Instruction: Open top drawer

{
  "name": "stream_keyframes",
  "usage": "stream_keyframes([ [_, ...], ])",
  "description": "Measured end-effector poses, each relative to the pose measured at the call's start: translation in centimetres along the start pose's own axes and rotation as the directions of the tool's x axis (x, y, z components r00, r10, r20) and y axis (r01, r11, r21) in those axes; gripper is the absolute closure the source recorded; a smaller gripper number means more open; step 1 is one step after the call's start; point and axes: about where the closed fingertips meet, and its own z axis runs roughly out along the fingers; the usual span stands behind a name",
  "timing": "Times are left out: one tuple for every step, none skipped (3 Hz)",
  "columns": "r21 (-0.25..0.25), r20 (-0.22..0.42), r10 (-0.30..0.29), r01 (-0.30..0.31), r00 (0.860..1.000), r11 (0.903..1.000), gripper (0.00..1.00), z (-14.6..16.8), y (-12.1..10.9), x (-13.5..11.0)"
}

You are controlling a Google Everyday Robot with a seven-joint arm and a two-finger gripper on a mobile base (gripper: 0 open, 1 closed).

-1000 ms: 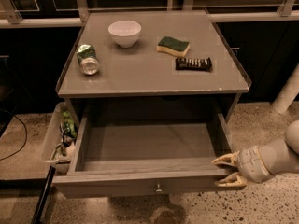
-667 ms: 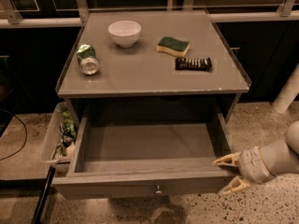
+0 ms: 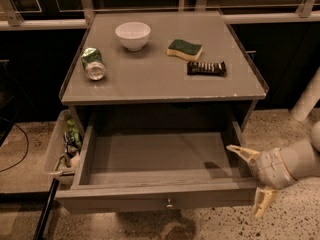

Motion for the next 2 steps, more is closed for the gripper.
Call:
stream_keyframes([
  [0.016, -0.008, -0.037, 0.037, 0.999, 0.9992, 0.0, -1.4, -1.0, -1.3],
  [0.048, -0.02, -0.136, 0.137, 0.991, 0.9895, 0.0, -6.3, -4.7, -5.3],
])
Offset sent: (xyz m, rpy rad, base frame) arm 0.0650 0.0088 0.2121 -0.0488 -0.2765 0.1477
